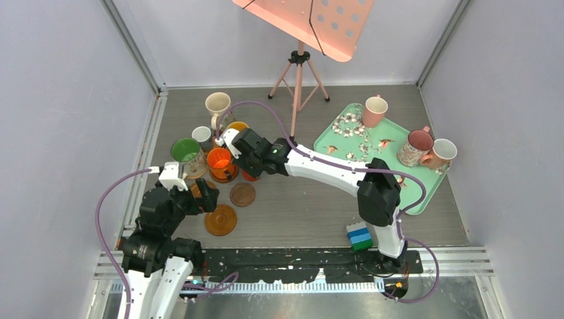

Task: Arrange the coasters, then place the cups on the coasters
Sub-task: Place the cup on the coaster.

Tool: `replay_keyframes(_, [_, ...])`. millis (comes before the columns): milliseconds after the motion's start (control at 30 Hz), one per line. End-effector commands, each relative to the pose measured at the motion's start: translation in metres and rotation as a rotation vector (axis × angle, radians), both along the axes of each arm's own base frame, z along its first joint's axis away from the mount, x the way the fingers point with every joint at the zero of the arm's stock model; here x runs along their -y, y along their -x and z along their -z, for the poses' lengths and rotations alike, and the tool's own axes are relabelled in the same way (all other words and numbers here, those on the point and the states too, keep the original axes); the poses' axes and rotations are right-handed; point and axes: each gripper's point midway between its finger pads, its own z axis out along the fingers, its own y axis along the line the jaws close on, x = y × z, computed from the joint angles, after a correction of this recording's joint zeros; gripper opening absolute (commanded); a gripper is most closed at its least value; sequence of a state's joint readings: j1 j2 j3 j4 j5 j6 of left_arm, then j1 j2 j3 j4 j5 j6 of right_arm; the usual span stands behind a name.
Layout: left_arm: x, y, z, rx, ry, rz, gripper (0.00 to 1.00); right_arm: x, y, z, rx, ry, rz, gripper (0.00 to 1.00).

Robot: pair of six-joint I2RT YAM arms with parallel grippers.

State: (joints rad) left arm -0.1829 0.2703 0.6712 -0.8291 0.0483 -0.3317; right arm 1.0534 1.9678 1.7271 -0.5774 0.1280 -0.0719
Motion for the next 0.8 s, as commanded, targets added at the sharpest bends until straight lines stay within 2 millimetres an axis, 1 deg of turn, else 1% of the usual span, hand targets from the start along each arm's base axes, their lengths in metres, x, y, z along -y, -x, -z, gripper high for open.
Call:
replay_keyframes(0, [-0.003, -0.001, -0.022, 0.066, -0.004, -0.011, 0.99, -0.020, -0.014, -0.038, 0.058, -0.096, 0.010, 0.05])
replay_keyframes(33, [-0.003, -0.001, -0.022, 0.066, -0.004, -0.011, 0.99, -0.021, -0.015, -0.034, 0.054, -0.085, 0.006, 0.06])
replay_keyframes(67, [-0.003, 0.000, -0.022, 0.067, -0.004, -0.011, 0.99, -0.023, -0.016, -0.036, 0.057, -0.088, 0.006, 0.06])
replay_keyframes(100, [-0.003, 0.000, -0.022, 0.067, -0.004, -0.011, 0.99, -0.023, -0.016, -0.030, 0.050, -0.075, 0.005, 0.05])
replay_keyframes(133, [-0.003, -0.001, -0.022, 0.067, -0.004, -0.011, 0.99, -0.025, -0.017, -0.033, 0.052, -0.079, 0.005, 0.06])
replay_keyframes(233, [-0.004, 0.000, -0.021, 0.066, -0.005, -0.013, 0.99, -0.026, -0.019, -0.026, 0.047, -0.058, 0.009, 0.05])
replay_keyframes(400, [-0.004, -0.001, -0.021, 0.065, -0.005, -0.013, 0.99, -0.027, -0.023, -0.027, 0.059, -0.049, 0.016, 0.06])
replay_keyframes(667, [-0.004, 0.000, -0.021, 0.066, -0.005, -0.013, 0.99, -0.029, -0.026, -0.018, 0.050, -0.023, 0.017, 0.06])
replay_keyframes(767, [-0.004, 0.000, -0.022, 0.067, -0.006, -0.014, 0.99, -0.030, -0.027, -0.018, 0.049, -0.022, 0.016, 0.06])
